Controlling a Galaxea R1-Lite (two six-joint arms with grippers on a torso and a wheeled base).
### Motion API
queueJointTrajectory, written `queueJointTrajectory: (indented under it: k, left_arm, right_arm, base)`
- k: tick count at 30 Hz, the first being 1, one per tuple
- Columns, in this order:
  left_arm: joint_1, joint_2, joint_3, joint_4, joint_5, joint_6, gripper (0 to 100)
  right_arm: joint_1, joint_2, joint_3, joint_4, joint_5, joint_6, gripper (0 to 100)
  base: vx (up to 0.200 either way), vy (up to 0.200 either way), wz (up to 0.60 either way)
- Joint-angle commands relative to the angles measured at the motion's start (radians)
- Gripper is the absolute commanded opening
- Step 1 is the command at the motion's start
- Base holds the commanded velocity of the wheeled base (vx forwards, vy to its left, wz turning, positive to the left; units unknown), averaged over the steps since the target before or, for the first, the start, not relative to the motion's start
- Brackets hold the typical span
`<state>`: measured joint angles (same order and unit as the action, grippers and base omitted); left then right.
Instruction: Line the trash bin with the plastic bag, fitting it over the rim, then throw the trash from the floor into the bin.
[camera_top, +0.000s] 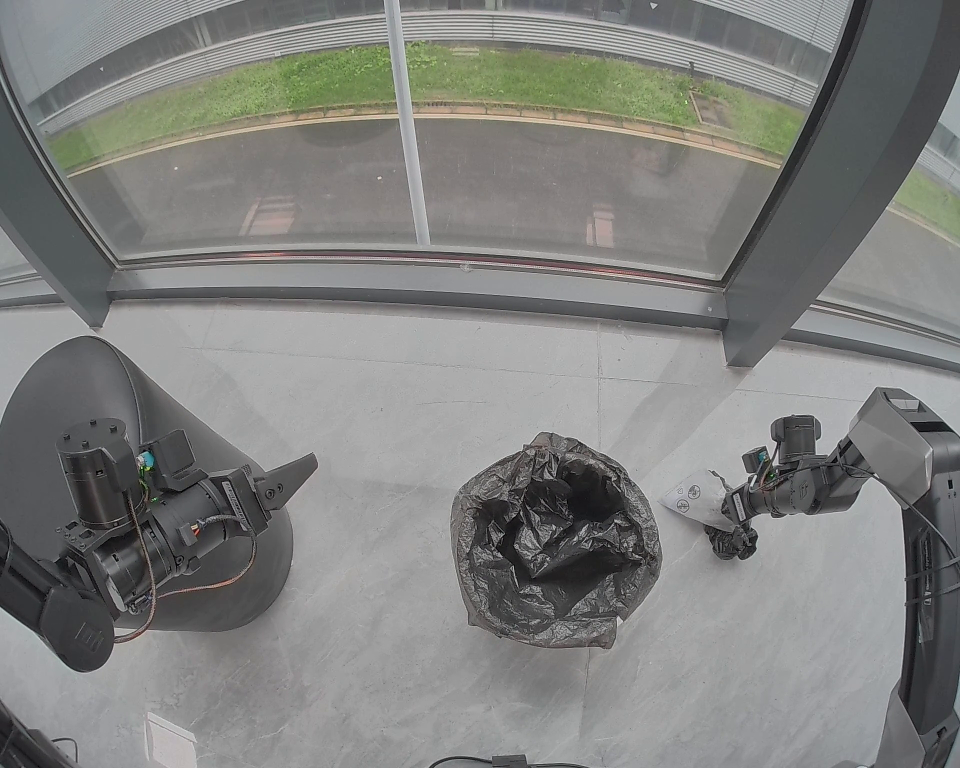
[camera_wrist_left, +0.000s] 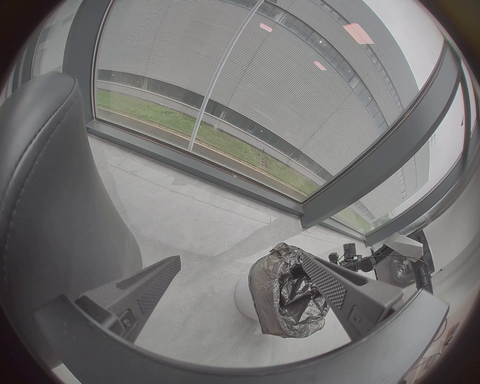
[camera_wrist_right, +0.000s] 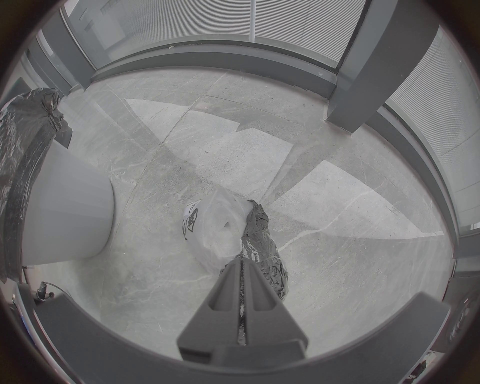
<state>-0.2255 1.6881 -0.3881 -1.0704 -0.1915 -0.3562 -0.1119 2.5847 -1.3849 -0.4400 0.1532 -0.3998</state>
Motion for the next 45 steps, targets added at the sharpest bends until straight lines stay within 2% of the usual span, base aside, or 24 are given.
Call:
queueJointTrajectory:
  k: [1, 5, 6, 28, 35, 41, 42, 45]
  left_arm:
    - [0.0, 0.001, 0.0, 0.0, 0.0, -0.001, 100]
    - [0.0, 0.002, 0.0, 0.0, 0.0, -0.001, 100]
    - [0.0, 0.002, 0.0, 0.0, 0.0, -0.001, 100]
    - [-0.005, 0.041, 0.012, -0.043, 0.001, -0.003, 100]
    - [-0.003, 0.062, 0.015, -0.082, 0.003, -0.001, 100]
    - [-0.003, 0.068, 0.015, -0.086, 0.003, -0.001, 100]
    - [-0.003, 0.068, 0.015, -0.086, 0.003, -0.001, 100]
    - [-0.003, 0.067, 0.015, -0.086, 0.003, -0.001, 100]
  right_arm:
    - [0.0, -0.003, -0.002, 0.007, 0.0, 0.002, 0]
    - [-0.003, -0.029, -0.019, 0.057, 0.008, 0.012, 0]
    - [-0.003, -0.029, -0.023, 0.057, 0.008, 0.012, 100]
    - [0.003, 0.046, -0.117, 0.066, 0.002, 0.024, 100]
    - [0.001, 0.055, -0.183, 0.199, 0.003, 0.022, 100]
    - [0.003, 0.058, -0.194, 0.208, 0.003, 0.019, 100]
    - [0.003, 0.06, -0.194, 0.204, 0.003, 0.021, 0]
    - [0.003, 0.061, -0.194, 0.202, 0.003, 0.024, 0]
  base:
    - [0.0, 0.0, 0.0]
    - [0.0, 0.0, 0.0]
    - [0.0, 0.0, 0.0]
    - [0.0, 0.0, 0.0]
    - [0.0, 0.0, 0.0]
    - [0.0, 0.0, 0.0]
    - [0.0, 0.0, 0.0]
    - [0.0, 0.0, 0.0]
